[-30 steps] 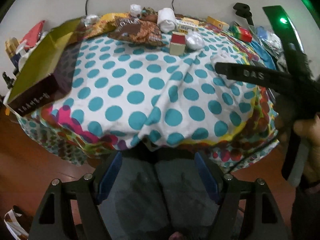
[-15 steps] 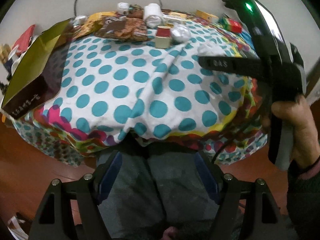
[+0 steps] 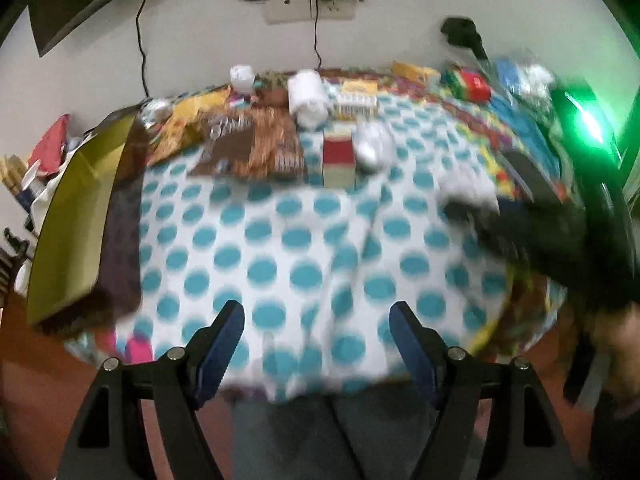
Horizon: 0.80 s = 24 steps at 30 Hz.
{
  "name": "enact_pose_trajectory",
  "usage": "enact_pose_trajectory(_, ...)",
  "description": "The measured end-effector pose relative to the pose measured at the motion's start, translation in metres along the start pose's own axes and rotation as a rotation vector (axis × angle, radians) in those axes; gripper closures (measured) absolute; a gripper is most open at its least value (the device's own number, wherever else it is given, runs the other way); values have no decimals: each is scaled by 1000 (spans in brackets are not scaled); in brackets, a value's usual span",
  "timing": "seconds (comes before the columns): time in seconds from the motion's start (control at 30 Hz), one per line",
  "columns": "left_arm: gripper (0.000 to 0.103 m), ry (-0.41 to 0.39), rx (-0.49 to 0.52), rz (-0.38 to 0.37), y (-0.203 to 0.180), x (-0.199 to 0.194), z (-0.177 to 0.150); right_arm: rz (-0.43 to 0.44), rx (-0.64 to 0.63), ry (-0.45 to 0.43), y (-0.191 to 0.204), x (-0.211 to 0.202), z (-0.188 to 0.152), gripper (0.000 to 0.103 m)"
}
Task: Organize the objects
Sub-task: 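Grasp the plastic-wrapped white bundle with the left tool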
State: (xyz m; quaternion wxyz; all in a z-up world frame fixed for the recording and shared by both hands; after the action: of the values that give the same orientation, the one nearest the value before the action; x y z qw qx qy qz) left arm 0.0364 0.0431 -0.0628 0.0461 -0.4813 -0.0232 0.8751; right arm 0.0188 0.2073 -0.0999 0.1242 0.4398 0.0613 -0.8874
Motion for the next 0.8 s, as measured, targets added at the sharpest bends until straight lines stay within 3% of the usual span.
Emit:
enact_pose_trajectory(0.07,26,-15,7,27,-5,7,17,9,11,-2,-3,-1,-2,69)
enact_pose_trajectory(0.27,26,-49,142,-7,-45,39,61,39,49,-13,-12,-4,-7,69)
enact_pose_trajectory(0.4,26,3,147,-77,-60,64,78,73,81,-12,-18,-5,-10,69)
enact_pose_trajectory(0.5,26,-2,140,-127,-65,72,89,89,87,-17,-20,-5,-11,69)
enact_pose_trajectory(0.7,26,43,156,-68,-67,101,107,131,93,-31,-18,-2,-10,69)
enact_pose_trajectory(0.8,26,32,222,-33,-74,107,105,149,103,-36,-20,-1,-11,69)
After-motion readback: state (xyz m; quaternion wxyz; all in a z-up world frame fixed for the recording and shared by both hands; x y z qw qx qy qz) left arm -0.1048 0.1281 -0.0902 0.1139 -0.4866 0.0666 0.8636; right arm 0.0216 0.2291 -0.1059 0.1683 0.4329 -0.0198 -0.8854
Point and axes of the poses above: each gripper's, at about its wrist camera, not at the fingertips, and x roughly the way its jaws point, y to its left, z to its top, the point moved 1 cm from there along x, roughly the way its jaws point, and after that the axes turned 12 degrees about -x, right-handed, at the moved point
